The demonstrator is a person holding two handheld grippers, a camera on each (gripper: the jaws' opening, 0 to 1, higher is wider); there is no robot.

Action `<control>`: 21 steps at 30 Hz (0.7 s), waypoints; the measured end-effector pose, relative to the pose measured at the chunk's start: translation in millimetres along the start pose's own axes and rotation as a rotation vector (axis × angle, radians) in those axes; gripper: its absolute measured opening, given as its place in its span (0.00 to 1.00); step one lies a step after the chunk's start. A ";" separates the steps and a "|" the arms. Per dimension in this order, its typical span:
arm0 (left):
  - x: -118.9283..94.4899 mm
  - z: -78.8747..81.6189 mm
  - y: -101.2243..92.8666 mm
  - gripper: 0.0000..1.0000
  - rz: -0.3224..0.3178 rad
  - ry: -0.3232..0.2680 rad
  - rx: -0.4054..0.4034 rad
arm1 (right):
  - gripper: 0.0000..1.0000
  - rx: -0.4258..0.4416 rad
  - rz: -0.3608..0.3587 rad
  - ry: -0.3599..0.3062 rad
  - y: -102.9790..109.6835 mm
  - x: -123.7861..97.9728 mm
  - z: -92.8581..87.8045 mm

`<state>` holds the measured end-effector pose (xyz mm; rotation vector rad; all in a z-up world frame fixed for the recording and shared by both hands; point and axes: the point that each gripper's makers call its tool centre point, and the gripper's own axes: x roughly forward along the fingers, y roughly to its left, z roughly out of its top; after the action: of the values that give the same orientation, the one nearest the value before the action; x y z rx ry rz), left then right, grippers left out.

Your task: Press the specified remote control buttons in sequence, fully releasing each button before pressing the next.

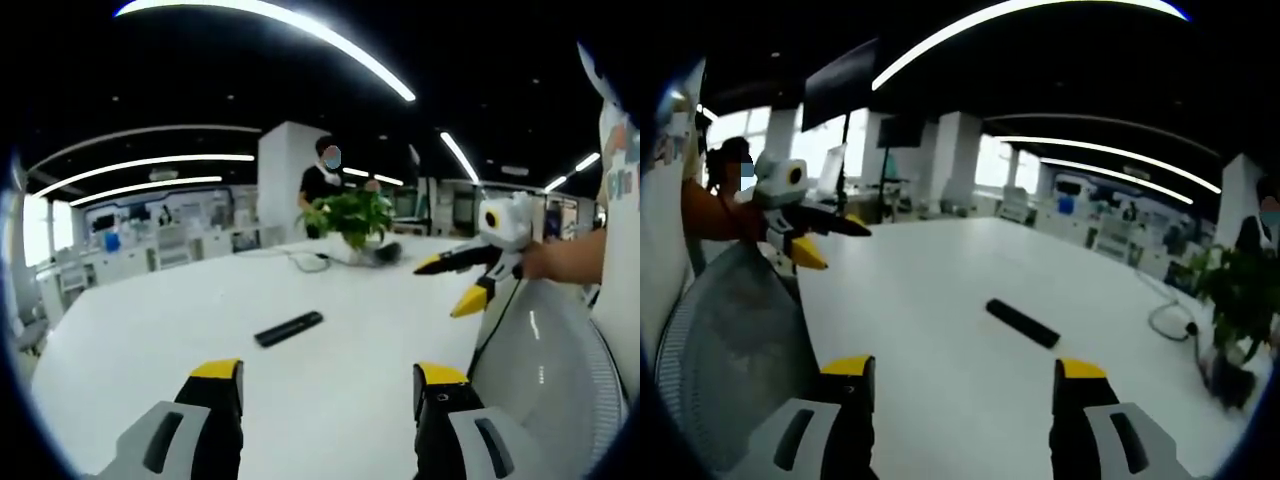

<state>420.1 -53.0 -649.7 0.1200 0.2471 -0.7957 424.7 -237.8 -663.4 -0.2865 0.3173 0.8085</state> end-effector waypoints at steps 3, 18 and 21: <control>0.3 -0.9 -0.2 0.71 -0.001 0.004 0.003 | 0.71 0.000 0.000 -0.001 -0.2 0.0 -0.1; 1.3 -2.0 -0.1 0.71 -0.001 0.009 0.004 | 0.71 0.002 0.004 0.002 -0.4 0.2 -1.0; 1.4 -1.9 0.0 0.71 -0.001 0.008 0.005 | 0.71 0.003 0.004 0.001 -0.6 0.2 -0.7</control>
<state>420.7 -53.6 -651.9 0.1280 0.2531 -0.7966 425.1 -238.3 -664.0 -0.2835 0.3196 0.8117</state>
